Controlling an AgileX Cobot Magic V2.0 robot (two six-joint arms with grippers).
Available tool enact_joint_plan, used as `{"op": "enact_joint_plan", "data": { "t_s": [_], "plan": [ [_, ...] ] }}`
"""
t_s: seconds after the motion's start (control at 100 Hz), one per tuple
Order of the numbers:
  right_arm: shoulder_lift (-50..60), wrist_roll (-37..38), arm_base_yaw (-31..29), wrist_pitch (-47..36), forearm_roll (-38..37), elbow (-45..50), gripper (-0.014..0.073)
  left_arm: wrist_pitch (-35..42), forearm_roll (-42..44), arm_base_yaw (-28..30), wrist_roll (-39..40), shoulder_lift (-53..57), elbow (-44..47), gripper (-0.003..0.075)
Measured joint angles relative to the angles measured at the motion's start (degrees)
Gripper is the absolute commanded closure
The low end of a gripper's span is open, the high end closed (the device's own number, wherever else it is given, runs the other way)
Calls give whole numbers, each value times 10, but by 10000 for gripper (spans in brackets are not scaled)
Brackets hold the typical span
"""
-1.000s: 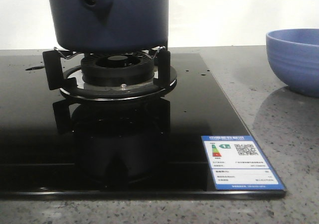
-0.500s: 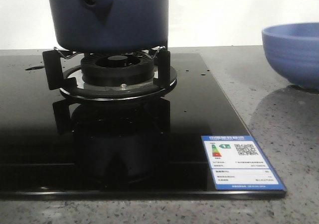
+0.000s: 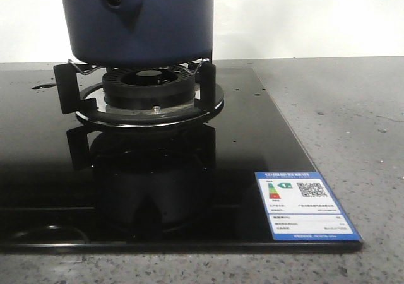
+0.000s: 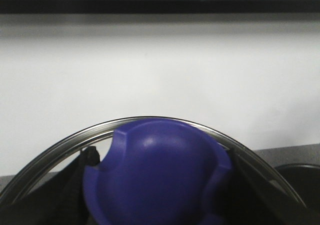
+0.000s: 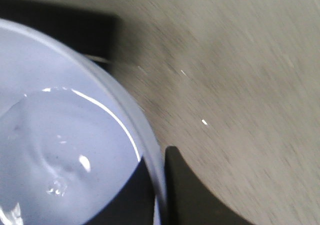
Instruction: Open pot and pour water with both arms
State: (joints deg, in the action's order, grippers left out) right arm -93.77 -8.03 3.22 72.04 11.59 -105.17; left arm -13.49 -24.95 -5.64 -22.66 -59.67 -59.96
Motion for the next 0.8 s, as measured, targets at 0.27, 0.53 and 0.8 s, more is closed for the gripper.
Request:
{"op": "enact_joint_plan", "data": {
  "t_s": [0.27,0.53,0.8],
  "plan": [
    [-95,21,98,9,3,-191,634,-5,0,0,0,0,7,373],
    [-158,25,151,-22,46,-257,634,-5,0,0,0,0,7,373],
    [-191,13,185,-111,44,-255,634,-5,0,0,0,0,7,373]
  ]
}}
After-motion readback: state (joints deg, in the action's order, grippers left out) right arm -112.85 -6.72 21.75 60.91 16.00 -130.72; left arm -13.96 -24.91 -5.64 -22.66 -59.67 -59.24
